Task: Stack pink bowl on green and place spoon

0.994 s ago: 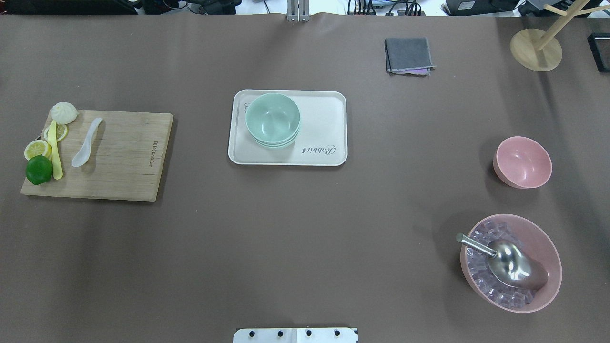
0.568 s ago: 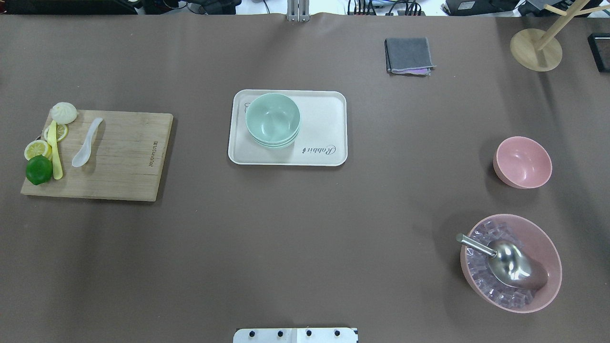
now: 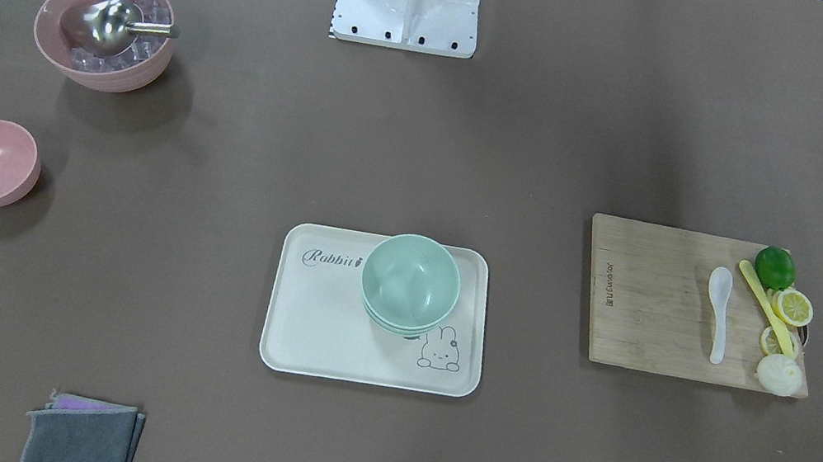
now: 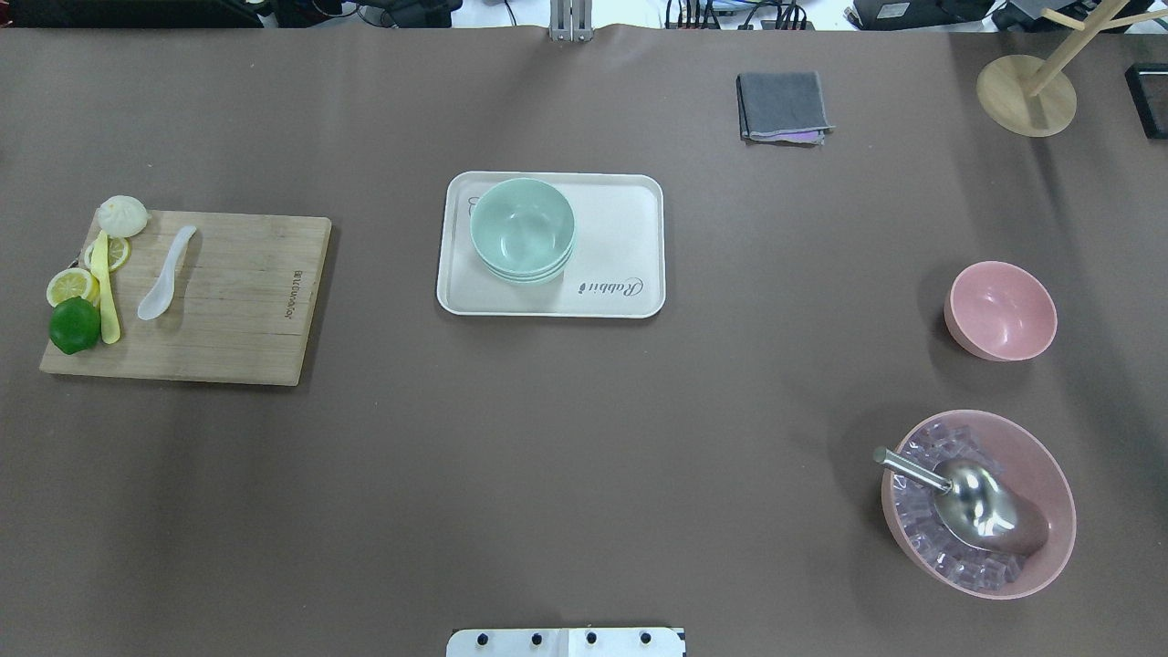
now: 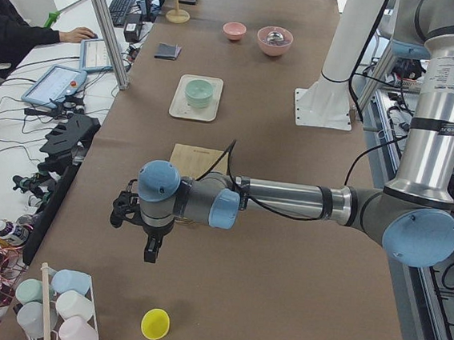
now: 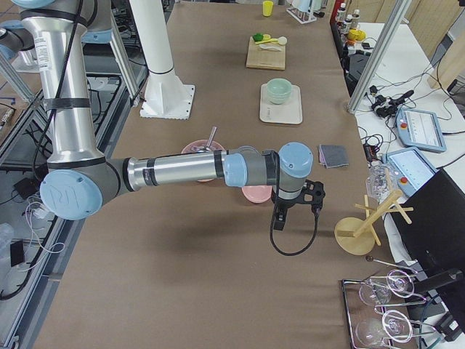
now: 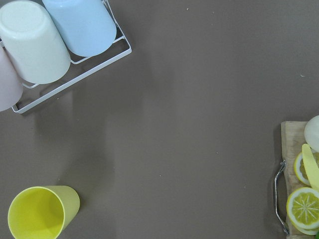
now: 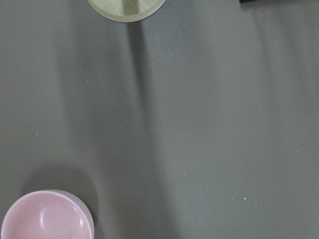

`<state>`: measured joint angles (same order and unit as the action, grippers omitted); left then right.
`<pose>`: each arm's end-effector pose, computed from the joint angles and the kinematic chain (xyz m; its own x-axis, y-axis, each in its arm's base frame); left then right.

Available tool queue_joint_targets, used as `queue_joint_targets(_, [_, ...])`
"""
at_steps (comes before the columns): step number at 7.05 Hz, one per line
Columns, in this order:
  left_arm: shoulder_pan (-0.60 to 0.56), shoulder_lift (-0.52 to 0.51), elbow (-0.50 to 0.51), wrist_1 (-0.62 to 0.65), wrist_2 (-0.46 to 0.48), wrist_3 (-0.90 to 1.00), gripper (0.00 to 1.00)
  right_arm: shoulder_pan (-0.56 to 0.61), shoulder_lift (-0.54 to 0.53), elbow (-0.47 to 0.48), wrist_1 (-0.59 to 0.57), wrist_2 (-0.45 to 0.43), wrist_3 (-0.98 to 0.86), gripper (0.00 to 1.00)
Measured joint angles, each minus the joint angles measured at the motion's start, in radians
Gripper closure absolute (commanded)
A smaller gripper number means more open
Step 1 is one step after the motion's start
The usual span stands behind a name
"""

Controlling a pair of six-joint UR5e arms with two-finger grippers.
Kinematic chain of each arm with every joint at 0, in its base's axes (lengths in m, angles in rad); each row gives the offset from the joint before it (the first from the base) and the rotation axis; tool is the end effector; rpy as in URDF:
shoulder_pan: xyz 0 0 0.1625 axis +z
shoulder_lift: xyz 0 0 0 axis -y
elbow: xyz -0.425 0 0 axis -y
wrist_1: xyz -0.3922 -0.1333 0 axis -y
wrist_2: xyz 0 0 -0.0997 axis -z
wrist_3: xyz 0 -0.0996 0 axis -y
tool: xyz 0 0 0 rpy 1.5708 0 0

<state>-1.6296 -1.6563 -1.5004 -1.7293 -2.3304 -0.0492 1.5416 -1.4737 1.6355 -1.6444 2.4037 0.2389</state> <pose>-0.0963 -0.5344 0.6339 0.7271 0.0277 -0.6860 0.0938 0.9858 0.1392 0.0440 -0.5350 0.5803 0.6584 0.1532 0.7369 -0.1304 0.9875 -0.0888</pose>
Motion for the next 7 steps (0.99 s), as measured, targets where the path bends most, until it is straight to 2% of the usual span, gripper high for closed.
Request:
queue_joint_targets(4, [0.002,0.001,-0.028,-0.007,0.001,0.006,0.01,0.0,0.008,0.011,-0.001,-0.001,0.006,0.0])
queue_joint_targets(7, [0.008,-0.015,-0.024,-0.034,-0.034,0.017,0.01,-0.007,0.021,0.02,-0.002,0.004,0.012,0.0])
